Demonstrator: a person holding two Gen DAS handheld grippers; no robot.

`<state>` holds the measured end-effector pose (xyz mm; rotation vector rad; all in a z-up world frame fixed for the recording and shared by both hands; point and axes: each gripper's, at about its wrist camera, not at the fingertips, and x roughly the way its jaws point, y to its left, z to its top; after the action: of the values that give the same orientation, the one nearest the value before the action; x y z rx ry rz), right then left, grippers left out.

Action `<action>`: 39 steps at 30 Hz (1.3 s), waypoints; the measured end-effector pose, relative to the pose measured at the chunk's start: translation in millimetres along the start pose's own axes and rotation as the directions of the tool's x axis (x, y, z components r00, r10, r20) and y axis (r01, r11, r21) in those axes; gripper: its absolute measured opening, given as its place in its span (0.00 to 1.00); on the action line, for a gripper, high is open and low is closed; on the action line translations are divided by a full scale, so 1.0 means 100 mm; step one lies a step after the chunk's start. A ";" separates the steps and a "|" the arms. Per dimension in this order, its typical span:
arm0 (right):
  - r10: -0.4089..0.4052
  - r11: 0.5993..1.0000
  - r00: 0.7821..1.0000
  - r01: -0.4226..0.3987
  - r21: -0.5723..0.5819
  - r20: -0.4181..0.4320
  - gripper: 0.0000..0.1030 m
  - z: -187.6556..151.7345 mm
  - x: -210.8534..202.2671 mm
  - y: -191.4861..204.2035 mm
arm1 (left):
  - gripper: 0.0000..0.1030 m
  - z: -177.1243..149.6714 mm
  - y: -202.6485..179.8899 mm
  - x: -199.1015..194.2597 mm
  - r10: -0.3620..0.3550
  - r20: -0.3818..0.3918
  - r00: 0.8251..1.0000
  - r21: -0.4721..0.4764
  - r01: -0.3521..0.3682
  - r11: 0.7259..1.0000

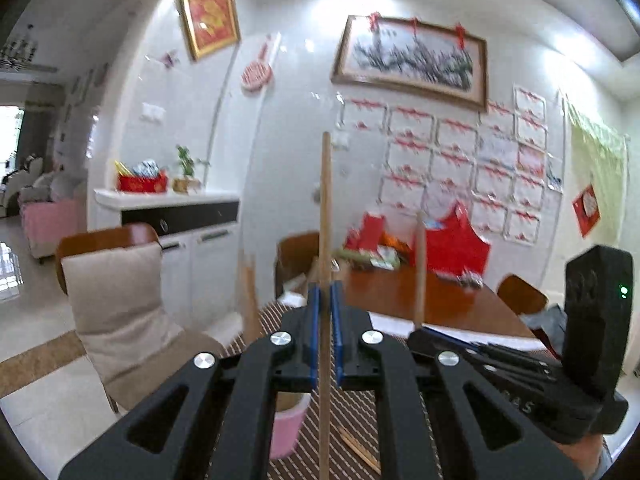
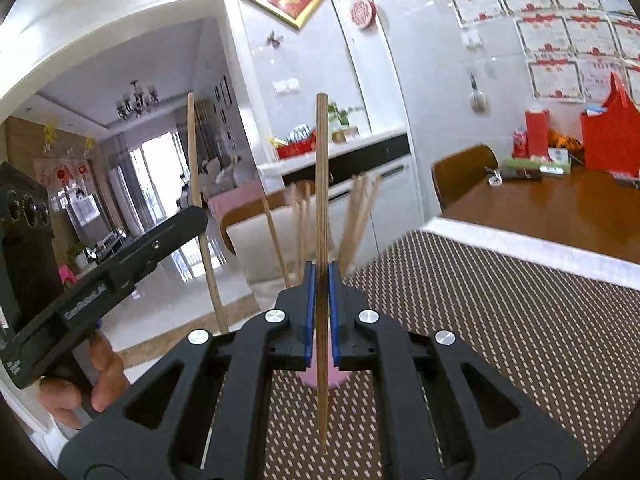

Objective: Organize utensils
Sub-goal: 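Lift the chopstick with the right gripper over the pink cup while the left gripper carries its chopstick there, then lower the chopstick into the pink cup and open the right gripper while the left gripper releases its chopstick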

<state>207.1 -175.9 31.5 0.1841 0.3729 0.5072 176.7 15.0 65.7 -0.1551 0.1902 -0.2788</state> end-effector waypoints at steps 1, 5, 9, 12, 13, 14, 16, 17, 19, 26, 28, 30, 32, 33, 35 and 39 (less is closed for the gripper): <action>0.007 1.000 1.000 -0.007 0.000 0.016 0.06 0.04 0.04 0.03 | 0.06 0.04 0.03 0.01 0.012 0.018 1.000 0.000 -0.012 1.000; 0.018 1.000 0.997 -0.018 0.005 0.068 0.06 0.17 0.16 0.07 | 0.06 0.14 0.16 0.06 0.055 0.096 0.994 -0.015 -0.054 0.998; 0.027 1.000 0.993 -0.028 0.010 0.111 0.06 0.26 0.28 0.10 | 0.06 0.23 0.24 0.15 0.084 0.146 0.986 -0.022 -0.082 0.996; 0.033 0.999 0.990 -0.035 0.011 0.137 0.06 0.34 0.41 0.13 | 0.06 0.29 0.30 0.26 0.101 0.168 0.981 -0.029 -0.097 0.995; 0.031 0.999 0.988 -0.032 0.009 0.149 0.06 0.36 0.45 0.13 | 0.06 0.29 0.31 0.29 0.105 0.173 0.979 -0.032 -0.101 0.994; 0.028 1.000 0.987 -0.029 0.007 0.158 0.06 0.37 0.48 0.14 | 0.06 0.29 0.33 0.34 0.110 0.179 0.978 -0.035 -0.105 0.994; 0.022 1.000 0.984 -0.025 0.014 0.178 0.06 0.39 0.54 0.12 | 0.06 0.30 0.36 0.42 0.117 0.181 0.977 -0.035 -0.112 0.993; 0.017 1.000 0.982 -0.021 0.015 0.186 0.06 0.41 0.57 0.12 | 0.06 0.28 0.38 0.46 0.119 0.182 0.976 -0.036 -0.114 0.993; 0.015 1.000 0.981 -0.018 0.017 0.195 0.06 0.42 0.62 0.10 | 0.06 0.25 0.42 0.56 0.118 0.168 0.979 -0.038 -0.113 0.993; -0.011 1.000 0.984 0.010 0.006 0.179 0.07 0.37 0.79 0.05 | 0.06 0.05 0.52 0.80 0.118 0.108 0.987 -0.043 -0.114 0.993; -0.016 1.000 0.986 0.016 0.003 0.165 0.07 0.33 0.83 0.04 | 0.06 0.00 0.52 0.82 0.118 0.099 0.988 -0.039 -0.115 0.993; -0.017 1.000 0.988 0.016 0.006 0.152 0.07 0.28 0.83 0.03 | 0.06 -0.05 0.53 0.84 0.117 0.085 0.989 -0.036 -0.115 0.993; -0.019 1.000 0.990 0.019 0.004 0.142 0.06 0.25 0.85 0.03 | 0.06 -0.09 0.52 0.84 0.115 0.077 0.990 -0.034 -0.113 0.993; -0.019 1.000 0.990 0.019 0.003 0.137 0.07 0.24 0.85 0.03 | 0.06 -0.10 0.52 0.84 0.113 0.075 0.991 -0.032 -0.111 0.993; -0.018 1.000 0.991 0.018 -0.003 0.130 0.07 0.21 0.85 0.04 | 0.06 -0.13 0.50 0.82 0.105 0.076 0.992 -0.033 -0.103 0.994; -0.022 1.000 0.993 0.023 -0.012 0.116 0.07 0.17 0.84 0.05 | 0.07 -0.15 0.47 0.79 0.106 0.075 0.992 -0.025 -0.104 0.994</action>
<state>280.0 -130.5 23.2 0.1955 0.2582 0.4742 259.7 34.9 29.6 -0.1753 0.1251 -0.1657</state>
